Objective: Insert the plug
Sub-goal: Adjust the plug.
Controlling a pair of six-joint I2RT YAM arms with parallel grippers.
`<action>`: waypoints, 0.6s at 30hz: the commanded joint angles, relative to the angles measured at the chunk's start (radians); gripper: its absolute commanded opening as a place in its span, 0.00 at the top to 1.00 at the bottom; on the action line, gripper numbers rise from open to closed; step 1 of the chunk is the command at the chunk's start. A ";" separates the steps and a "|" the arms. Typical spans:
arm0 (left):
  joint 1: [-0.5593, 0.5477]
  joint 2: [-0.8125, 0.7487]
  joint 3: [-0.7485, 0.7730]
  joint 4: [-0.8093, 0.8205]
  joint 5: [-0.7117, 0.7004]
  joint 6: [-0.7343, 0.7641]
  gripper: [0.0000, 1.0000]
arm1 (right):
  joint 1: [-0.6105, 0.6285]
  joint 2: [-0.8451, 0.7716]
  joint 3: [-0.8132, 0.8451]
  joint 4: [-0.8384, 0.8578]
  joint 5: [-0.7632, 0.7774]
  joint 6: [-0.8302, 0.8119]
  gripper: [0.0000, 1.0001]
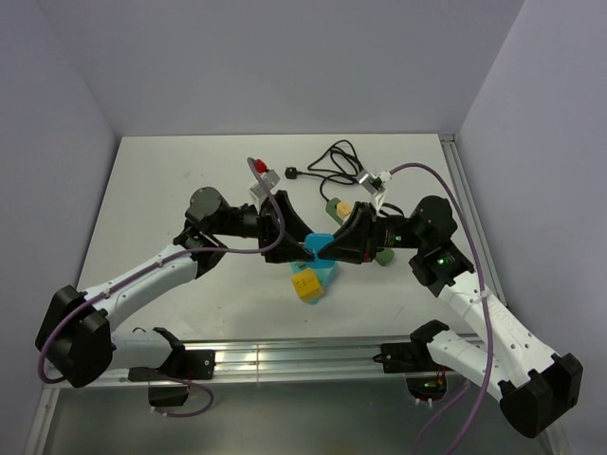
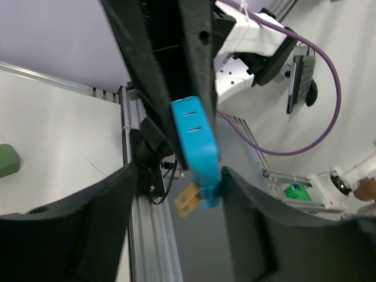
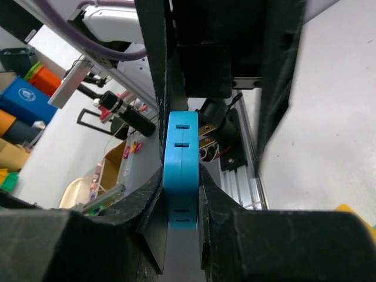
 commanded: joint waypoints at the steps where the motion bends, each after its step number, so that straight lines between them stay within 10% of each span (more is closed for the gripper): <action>1: -0.016 -0.001 0.056 -0.006 0.021 0.037 0.39 | -0.005 0.000 0.014 0.005 0.023 -0.016 1.00; 12: -0.016 -0.075 0.078 -0.262 -0.047 0.205 0.94 | -0.007 0.004 0.042 -0.126 0.100 -0.089 1.00; 18: -0.014 -0.070 0.079 -0.300 -0.064 0.222 0.95 | -0.008 0.019 0.056 -0.167 0.124 -0.096 1.00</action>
